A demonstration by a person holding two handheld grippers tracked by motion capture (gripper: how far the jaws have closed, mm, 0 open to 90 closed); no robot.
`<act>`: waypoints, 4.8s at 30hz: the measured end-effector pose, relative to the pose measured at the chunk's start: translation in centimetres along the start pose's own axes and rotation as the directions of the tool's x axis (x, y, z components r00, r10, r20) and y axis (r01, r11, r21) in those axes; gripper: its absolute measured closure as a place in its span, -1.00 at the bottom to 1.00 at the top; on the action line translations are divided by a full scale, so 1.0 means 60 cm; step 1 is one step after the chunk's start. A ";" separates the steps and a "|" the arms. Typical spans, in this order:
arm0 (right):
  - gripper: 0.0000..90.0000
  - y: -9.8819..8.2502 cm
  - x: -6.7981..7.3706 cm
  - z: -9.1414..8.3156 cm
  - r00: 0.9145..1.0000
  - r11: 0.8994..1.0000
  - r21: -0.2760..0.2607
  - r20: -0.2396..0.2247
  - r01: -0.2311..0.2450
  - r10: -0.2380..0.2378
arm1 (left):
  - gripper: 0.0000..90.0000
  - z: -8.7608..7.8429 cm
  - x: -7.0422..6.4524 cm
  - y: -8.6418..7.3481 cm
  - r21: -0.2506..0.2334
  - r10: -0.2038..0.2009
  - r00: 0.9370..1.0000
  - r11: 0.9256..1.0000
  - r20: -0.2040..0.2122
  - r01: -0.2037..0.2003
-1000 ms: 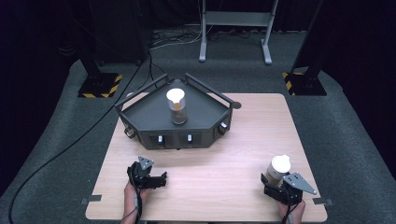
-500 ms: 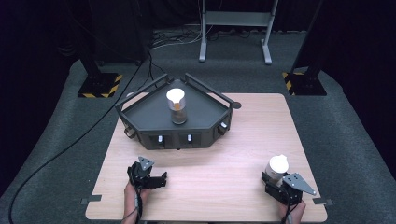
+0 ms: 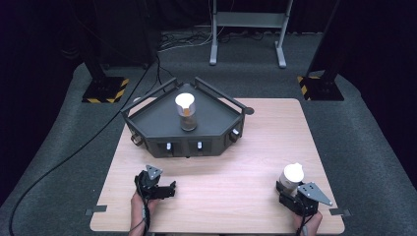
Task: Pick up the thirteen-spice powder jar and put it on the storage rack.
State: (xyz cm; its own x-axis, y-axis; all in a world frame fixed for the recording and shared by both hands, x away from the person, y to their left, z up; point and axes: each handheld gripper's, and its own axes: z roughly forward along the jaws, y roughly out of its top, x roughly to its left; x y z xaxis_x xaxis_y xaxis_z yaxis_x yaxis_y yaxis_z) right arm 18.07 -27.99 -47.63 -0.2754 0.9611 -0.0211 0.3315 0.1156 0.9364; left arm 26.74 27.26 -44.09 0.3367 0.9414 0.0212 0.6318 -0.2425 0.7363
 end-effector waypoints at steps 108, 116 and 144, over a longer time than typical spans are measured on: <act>-0.33 0.332 0.051 0.152 0.953 0.979 -0.116 -0.233 0.169 -0.193 | -0.89 0.001 0.009 0.002 0.007 -0.011 1.000 1.000 0.023 0.011; -0.33 0.346 0.057 0.174 0.950 0.980 -0.113 -0.249 0.167 -0.190 | -0.89 0.001 0.009 0.002 0.006 -0.011 1.000 1.000 0.024 0.011; -0.33 0.370 0.079 0.248 0.944 0.988 -0.075 -0.293 0.137 -0.153 | -0.88 0.000 0.007 0.000 0.002 -0.005 1.000 1.000 0.021 0.005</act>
State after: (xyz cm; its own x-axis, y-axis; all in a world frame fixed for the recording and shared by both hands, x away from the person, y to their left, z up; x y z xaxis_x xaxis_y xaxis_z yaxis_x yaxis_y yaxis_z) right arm 37.57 -17.12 -32.14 -0.5747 0.8162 -0.0603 0.2224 0.2266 0.9482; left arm 26.91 27.67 -44.06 0.3485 0.9373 0.0034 0.6346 -0.2386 0.7351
